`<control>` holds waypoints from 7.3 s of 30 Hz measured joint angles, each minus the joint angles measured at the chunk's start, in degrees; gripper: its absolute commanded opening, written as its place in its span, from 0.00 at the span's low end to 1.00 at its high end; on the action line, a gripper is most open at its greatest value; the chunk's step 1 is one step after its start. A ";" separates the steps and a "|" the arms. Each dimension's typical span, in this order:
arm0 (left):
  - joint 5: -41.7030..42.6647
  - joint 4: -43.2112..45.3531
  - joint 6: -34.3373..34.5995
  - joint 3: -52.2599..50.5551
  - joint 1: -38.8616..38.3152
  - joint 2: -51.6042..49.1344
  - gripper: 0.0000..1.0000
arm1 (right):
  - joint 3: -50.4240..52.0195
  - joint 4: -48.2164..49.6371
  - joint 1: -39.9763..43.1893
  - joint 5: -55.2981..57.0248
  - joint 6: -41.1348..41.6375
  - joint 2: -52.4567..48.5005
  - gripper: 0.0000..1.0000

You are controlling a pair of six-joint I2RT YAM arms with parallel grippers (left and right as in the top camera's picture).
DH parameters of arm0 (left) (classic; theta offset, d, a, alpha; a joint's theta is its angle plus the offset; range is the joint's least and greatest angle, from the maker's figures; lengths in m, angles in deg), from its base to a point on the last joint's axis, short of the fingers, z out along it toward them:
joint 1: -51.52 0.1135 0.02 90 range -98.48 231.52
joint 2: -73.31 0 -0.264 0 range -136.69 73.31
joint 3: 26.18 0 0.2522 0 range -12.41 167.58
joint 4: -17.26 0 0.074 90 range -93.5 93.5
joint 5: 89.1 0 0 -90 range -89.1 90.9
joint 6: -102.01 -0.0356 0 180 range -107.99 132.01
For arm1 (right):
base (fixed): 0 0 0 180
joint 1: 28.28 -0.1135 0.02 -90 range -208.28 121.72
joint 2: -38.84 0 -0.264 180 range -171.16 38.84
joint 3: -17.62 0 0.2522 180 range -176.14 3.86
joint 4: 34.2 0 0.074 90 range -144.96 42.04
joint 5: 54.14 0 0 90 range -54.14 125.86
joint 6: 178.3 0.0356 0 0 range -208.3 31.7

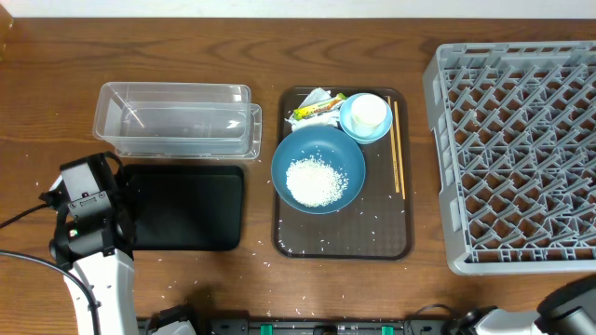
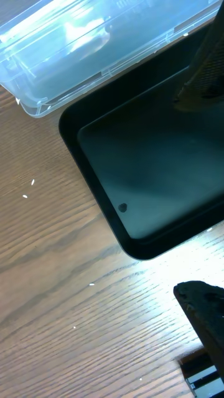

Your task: Sort waste into correct bins and load items into the dishwasher rack

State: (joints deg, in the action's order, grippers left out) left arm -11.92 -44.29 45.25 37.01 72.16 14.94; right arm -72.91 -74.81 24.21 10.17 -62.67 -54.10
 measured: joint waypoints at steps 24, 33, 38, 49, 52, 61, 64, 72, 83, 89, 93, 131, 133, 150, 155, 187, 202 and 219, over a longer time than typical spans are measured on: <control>0.02 0.02 0.00 0.00 0.00 0.00 0.89 | -46.51 -43.45 -56.19 26.27 -19.78 -12.90 0.73; 0.00 0.02 0.00 0.00 0.00 0.00 0.89 | -60.46 -56.15 -63.45 23.87 -25.83 -32.94 0.99; 0.00 0.00 0.00 0.00 0.00 0.00 0.90 | -60.65 -50.93 -67.73 21.20 -26.51 -34.23 0.96; 0.00 0.00 0.00 0.00 0.00 0.00 0.90 | -62.03 -51.36 -73.26 22.71 -21.59 -41.07 0.49; 0.00 0.00 0.00 0.00 0.00 -0.02 0.90 | -62.01 -53.53 -73.37 23.04 -19.89 -43.74 0.47; 0.00 0.00 0.00 0.00 0.00 -0.02 0.89 | -61.90 -56.24 -74.38 23.63 -18.05 -45.90 0.44; 0.00 0.00 0.00 0.00 0.00 0.00 0.90 | -61.90 -56.19 -75.45 23.76 -17.66 -46.21 0.45; 0.00 0.00 0.00 0.00 0.00 -0.02 0.89 | -57.99 -53.16 -77.44 27.30 -15.87 -46.29 0.51; 0.00 0.00 0.00 0.00 0.00 -0.02 0.89 | -53.22 -51.19 -77.44 30.69 -14.08 -46.38 0.28; 0.00 0.00 0.00 0.00 0.00 0.00 0.90 | -53.70 -51.80 -77.44 30.23 -14.08 -46.38 0.25; 0.00 0.00 0.00 0.00 0.00 0.00 0.90 | -54.93 -52.87 -77.44 30.21 -14.05 -46.38 0.20; 0.00 0.00 0.00 0.00 0.00 0.00 0.89 | -87.52 -68.74 -57.33 16.74 -18.73 -41.00 0.01; 0.00 0.00 0.00 0.00 0.00 0.00 0.89 | -87.65 -69.88 -51.54 11.08 -20.65 -40.35 0.01; 0.00 0.00 0.00 0.00 0.00 0.00 0.90 | -68.65 -70.16 -24.30 -23.98 -25.92 -37.31 0.01; -0.02 0.00 0.00 0.00 0.00 0.00 0.90 | -55.32 -69.88 -24.09 -17.62 -27.06 -25.86 0.01; 0.00 0.02 0.00 0.00 0.00 0.00 0.89 | -1.70 -28.83 0.90 -49.33 -43.58 -13.57 0.01; 0.00 0.00 0.00 0.00 0.00 0.00 0.90 | 4.59 -23.56 3.34 -44.35 -30.32 -13.57 0.01; 0.00 0.02 0.00 0.00 0.00 0.00 0.90 | 4.61 -29.92 6.25 -40.19 -25.64 -13.42 0.17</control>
State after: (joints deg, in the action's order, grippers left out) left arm -11.92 -44.27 45.25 37.01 72.16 14.94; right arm -68.30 -104.73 30.46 -30.03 -88.31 -67.52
